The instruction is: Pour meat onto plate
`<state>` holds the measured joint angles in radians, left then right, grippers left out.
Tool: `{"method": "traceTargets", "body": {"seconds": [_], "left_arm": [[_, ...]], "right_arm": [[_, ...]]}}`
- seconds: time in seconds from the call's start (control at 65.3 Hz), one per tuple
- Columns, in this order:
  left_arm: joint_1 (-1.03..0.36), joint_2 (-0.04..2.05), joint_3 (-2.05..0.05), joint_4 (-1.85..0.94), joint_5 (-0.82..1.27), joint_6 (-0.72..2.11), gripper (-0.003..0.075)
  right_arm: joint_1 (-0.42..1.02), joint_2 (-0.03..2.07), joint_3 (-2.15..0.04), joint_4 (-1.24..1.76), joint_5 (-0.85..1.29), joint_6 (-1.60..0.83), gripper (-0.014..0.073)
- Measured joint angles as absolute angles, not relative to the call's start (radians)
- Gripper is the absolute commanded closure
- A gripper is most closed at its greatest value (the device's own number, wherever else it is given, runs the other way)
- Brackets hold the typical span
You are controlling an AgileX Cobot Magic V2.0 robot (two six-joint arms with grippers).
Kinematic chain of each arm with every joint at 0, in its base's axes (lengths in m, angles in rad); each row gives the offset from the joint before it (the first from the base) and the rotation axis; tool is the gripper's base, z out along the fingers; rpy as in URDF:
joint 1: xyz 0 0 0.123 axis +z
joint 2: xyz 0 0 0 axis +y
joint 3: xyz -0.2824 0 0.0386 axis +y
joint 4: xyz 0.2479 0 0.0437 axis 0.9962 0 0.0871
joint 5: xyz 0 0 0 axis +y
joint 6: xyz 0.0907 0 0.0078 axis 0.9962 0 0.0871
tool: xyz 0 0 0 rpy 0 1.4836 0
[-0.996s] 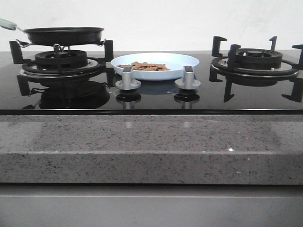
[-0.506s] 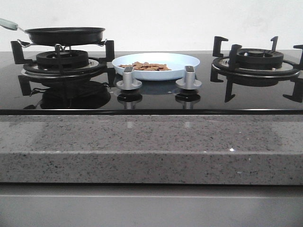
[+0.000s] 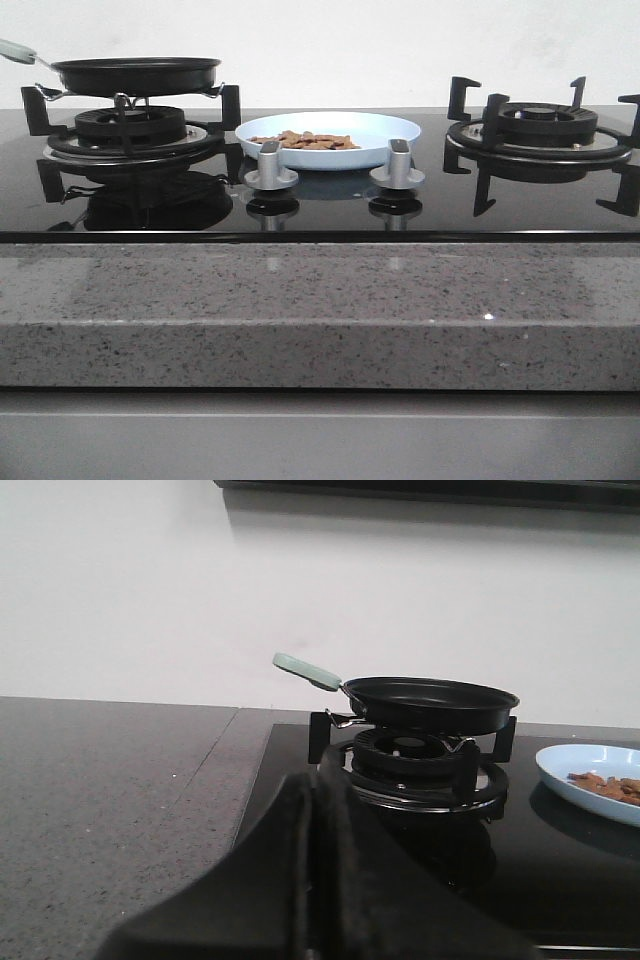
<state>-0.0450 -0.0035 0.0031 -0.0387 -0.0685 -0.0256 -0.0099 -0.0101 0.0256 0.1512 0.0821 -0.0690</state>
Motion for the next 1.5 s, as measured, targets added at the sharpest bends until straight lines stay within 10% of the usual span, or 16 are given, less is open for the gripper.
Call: {"method": "traceTargets", "body": {"seconds": [1.502], "left_arm": [[-0.045,-0.003,0.003,-0.037,-0.069,-0.026,0.0741]], "right_arm": [[-0.034,-0.011,0.026,0.0,-0.031,0.098,0.0662]]}}
